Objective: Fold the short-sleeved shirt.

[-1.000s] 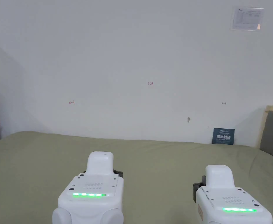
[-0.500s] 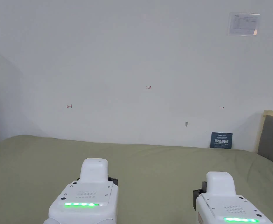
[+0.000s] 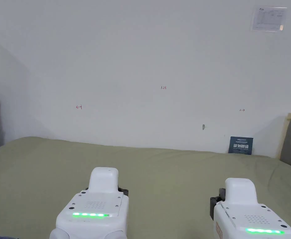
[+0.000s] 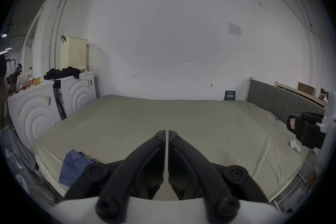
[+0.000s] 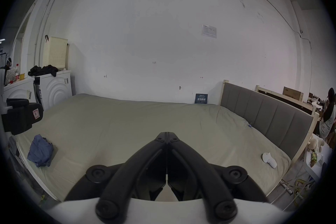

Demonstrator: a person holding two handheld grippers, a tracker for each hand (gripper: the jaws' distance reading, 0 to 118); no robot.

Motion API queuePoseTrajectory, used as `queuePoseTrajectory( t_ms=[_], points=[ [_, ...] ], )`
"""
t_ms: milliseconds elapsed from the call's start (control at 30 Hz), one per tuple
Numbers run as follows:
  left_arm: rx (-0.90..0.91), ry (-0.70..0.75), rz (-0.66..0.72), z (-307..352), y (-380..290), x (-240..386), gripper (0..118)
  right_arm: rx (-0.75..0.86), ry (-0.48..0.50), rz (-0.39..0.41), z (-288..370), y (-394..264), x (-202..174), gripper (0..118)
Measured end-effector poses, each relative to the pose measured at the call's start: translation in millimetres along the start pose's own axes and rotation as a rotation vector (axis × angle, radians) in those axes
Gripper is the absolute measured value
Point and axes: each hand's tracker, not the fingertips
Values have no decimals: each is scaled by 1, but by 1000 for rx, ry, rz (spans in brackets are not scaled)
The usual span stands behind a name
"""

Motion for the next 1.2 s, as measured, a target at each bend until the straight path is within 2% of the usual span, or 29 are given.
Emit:
queuePoseTrajectory(
  t_ms=[833,1133,1167,1200],
  points=[
    [-8,-1,0,0,-2,-8,2,-39,3,-9,-7,-7,4,2],
    [-11,-7,12,-3,3,-10,4,-50,12,16,-8,-6,4,2],
    [2,-4,12,-1,5,-10,9,-44,9,17,-7,-5,5,4],
    [7,-2,11,0,7,-10,19,-33,9,21,-5,-4,6,19]
  ],
)
